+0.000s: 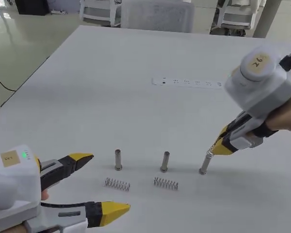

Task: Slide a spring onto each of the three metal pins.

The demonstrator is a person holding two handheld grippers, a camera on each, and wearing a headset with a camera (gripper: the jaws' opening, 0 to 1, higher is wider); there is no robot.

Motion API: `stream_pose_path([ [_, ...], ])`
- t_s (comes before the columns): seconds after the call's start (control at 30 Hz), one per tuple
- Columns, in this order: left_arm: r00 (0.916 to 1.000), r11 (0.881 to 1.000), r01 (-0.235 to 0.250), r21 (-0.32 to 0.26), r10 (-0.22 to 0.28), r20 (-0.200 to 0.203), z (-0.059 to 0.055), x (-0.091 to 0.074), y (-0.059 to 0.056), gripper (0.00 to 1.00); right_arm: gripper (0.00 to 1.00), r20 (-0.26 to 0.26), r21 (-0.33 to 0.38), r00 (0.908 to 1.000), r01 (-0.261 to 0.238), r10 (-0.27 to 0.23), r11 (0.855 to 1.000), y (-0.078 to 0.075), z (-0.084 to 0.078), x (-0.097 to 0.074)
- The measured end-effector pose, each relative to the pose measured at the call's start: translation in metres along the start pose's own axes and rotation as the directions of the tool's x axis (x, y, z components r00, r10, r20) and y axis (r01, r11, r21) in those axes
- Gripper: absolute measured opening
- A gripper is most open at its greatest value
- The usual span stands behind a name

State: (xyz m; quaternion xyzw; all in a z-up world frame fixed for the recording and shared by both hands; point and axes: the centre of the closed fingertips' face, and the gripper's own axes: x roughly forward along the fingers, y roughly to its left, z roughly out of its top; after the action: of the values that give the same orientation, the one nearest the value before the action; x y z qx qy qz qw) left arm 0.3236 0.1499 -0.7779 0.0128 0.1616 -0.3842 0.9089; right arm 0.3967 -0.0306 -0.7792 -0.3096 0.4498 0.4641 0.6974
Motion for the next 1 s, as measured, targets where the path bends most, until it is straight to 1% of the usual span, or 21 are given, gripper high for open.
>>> stream_pose_path([
  [0.2,1.0,1.0,-0.002,-0.004,0.001,-0.007,-0.002,0.0,0.0,0.77,0.08,-0.024,0.002,0.9997,0.0,0.0,1.0,-0.003,-0.003,0.003],
  [0.53,1.0,1.0,-0.001,-0.003,0.001,-0.009,-0.004,0.0,0.0,0.78,0.08,-0.048,0.008,0.9986,-0.021,0.022,1.0,-0.004,-0.004,0.012],
  [0.67,1.0,1.0,-0.002,-0.004,0.002,-0.008,-0.004,0.0,0.001,0.78,0.08,-0.078,-0.008,0.9967,-0.021,0.02,1.0,-0.003,-0.006,0.018],
  [1.0,0.9999,1.0,0.003,-0.001,-0.003,-0.013,-0.005,0.001,-0.001,0.77,0.08,-0.124,-0.019,0.9921,-0.02,0.018,1.0,-0.002,-0.011,0.032],
])
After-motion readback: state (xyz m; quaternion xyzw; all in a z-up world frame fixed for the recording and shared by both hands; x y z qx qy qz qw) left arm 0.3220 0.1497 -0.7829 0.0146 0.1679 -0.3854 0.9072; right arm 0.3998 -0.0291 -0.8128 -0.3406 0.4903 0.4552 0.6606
